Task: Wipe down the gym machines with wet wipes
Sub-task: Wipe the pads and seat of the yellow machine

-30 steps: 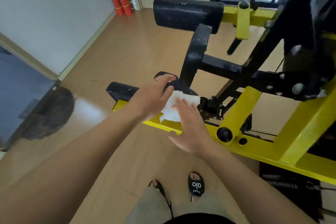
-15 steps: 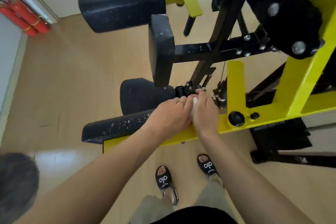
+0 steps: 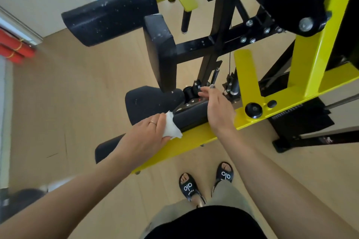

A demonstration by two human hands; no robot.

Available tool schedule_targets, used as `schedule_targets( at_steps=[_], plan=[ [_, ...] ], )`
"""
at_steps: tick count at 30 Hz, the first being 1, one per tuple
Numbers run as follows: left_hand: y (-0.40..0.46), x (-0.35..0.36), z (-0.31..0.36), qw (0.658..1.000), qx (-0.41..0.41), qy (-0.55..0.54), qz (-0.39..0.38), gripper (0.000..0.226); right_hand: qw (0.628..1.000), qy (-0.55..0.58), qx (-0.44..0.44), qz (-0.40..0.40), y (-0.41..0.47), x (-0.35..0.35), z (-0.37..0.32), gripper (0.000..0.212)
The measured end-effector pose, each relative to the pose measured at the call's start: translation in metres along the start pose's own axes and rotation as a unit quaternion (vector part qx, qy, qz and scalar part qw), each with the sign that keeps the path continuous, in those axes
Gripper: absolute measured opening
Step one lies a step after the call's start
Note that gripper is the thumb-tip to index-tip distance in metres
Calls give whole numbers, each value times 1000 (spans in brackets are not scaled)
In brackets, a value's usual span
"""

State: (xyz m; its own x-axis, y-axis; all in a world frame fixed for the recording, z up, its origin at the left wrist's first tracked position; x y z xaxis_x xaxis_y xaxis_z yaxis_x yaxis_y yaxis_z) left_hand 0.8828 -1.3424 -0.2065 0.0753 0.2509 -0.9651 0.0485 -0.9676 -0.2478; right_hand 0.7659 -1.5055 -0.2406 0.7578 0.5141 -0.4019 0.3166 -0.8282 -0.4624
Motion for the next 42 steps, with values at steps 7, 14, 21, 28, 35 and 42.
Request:
schedule_targets(
  at_steps=[7,14,21,28,35,42],
  plan=[
    [103,-40,67,998,49,7,42,57,967,216,71,-116,6,-3,10,59],
    [87,-34,55,994,42,-70,70,57,975,201,37,-82,4,-12,20,53],
    [-20,14,-24,992,-6,-126,-16,63,990,101,-21,95,-31,2,3,34],
    [-72,47,-62,998,36,-44,3,62,954,80,-44,285,-38,15,11,32],
    [9,2,-2,993,71,-70,60,57,932,72,-16,356,-38,20,17,34],
    [-71,42,-66,985,27,-170,2,64,933,58,-19,353,-39,21,18,33]
  ],
)
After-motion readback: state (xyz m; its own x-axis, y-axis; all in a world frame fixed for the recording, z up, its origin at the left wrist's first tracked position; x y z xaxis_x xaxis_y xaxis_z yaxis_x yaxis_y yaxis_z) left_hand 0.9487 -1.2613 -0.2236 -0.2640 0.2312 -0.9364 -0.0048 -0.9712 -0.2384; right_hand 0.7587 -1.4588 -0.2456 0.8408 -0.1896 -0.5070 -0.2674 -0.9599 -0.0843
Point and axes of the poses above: each hand's wrist, its own y-axis towards the middle knuckle, its own x-axis out of the palm, z = x × y, the point moved 8 cm from there along y, towards the middle knuckle, and after that the axes turned 8 degrees about x, right-handed, at the moved point
